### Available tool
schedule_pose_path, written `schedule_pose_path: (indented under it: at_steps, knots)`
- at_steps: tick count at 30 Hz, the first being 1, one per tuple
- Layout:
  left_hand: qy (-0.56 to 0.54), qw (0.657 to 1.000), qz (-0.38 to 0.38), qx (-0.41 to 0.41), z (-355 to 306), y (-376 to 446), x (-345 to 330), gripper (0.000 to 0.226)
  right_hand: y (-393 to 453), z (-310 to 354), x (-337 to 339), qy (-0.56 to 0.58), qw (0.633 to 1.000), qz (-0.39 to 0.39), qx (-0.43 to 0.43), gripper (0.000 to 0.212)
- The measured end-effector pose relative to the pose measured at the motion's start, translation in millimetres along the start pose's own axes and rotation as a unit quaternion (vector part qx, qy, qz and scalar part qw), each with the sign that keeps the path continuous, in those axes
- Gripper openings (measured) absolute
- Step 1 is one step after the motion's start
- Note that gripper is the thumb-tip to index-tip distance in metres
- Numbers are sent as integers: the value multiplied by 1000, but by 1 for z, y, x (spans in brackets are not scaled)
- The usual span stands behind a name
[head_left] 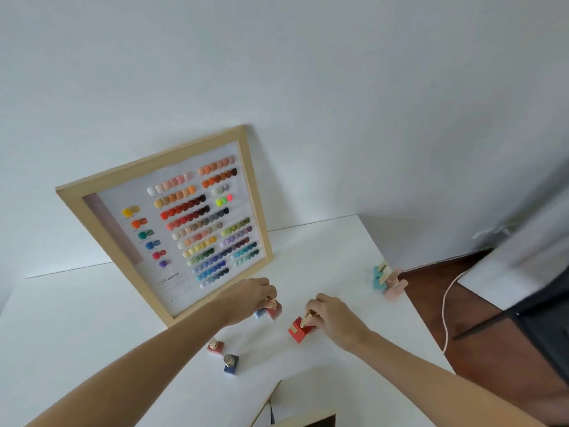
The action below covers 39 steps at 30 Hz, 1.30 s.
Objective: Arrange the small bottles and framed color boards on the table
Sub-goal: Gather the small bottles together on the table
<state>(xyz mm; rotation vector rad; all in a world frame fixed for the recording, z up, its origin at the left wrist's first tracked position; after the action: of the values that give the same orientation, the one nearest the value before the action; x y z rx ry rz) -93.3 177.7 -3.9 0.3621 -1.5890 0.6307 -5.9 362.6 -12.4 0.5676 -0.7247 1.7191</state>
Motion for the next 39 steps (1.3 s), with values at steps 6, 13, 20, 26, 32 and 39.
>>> schedule_pose_path:
  at_steps: [6,13,20,26,32,39]
  knots:
    - [-4,998,29,-56,-69,64,13,24,-49,-59,49,21,995,-62,-80,16]
    - [-37,997,44,-56,-136,132,19,22,-89,-123,93,-8,978,-129,-166,20]
    - [-68,996,62,4,-178,177,16,28,-83,-154,119,-12,967,-168,-191,21]
    - [-89,993,52,57,-191,200,14,26,-64,-163,127,-9,966,-175,-188,22]
    - [-115,988,46,97,-193,212,12,24,-51,-167,129,-23,968,-173,-179,24]
    - [-139,982,33,122,-195,217,8,20,-53,-172,127,21,964,-199,-178,23]
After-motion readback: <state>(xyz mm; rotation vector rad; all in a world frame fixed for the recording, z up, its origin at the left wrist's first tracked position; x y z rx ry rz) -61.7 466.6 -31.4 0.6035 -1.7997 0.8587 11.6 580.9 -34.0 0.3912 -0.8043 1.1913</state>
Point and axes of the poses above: each hand's wrist, its own y-axis towards the middle knuckle, its own x-axis out of the back of the hand, z = x × y, the point moved 4 cm from there along y, towards the middle knuckle, and after that the axes turned 15 degrees about y, right-handed, at the moved point
